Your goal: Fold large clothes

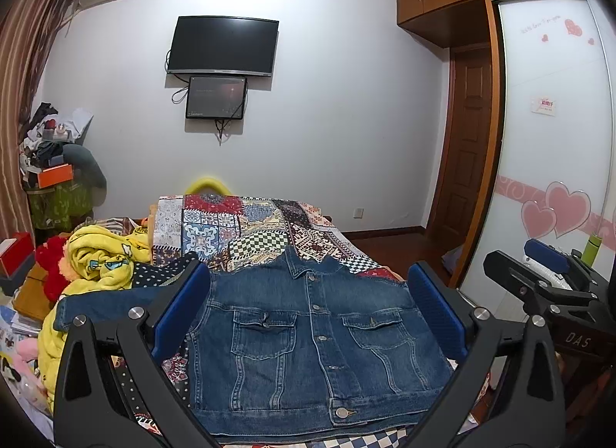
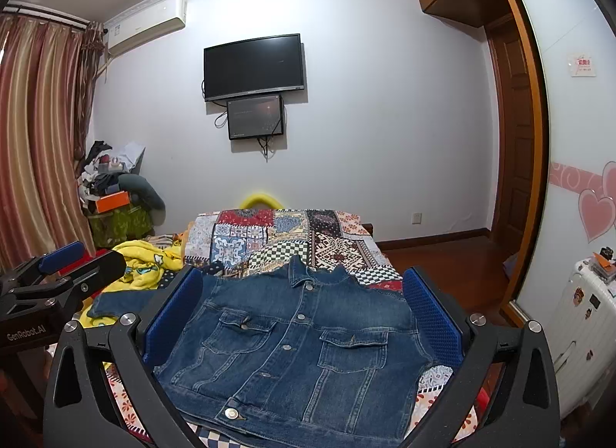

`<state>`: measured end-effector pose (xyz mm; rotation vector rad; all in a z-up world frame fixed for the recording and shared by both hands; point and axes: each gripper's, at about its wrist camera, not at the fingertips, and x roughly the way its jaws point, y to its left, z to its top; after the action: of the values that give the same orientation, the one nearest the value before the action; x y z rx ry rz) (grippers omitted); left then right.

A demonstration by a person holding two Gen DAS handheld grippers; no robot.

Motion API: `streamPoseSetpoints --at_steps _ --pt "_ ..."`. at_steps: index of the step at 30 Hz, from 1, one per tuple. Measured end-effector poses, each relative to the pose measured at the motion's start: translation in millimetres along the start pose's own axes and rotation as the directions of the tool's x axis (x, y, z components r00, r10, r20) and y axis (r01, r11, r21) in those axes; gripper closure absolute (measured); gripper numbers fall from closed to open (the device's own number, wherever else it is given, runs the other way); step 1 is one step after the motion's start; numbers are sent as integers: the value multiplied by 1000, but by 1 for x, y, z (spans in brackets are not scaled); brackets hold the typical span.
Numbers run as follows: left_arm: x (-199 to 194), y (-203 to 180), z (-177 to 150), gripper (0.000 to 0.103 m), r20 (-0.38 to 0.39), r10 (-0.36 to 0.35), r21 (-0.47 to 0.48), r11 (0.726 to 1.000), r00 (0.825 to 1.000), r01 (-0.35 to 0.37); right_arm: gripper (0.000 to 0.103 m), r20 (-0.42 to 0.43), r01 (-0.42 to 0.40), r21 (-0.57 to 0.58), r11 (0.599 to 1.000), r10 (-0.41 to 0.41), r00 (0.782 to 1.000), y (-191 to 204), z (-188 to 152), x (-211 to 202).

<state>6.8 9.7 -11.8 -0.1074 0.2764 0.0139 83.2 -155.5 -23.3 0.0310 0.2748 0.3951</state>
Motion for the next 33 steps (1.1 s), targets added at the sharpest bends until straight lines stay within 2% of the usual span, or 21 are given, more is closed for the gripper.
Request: streamPoseSetpoints --at_steps 33 --pt "2 0 -3 0 -7 -4 -1 1000 1000 4 0 -6 -2 7 1000 2 1000 2 -3 2"
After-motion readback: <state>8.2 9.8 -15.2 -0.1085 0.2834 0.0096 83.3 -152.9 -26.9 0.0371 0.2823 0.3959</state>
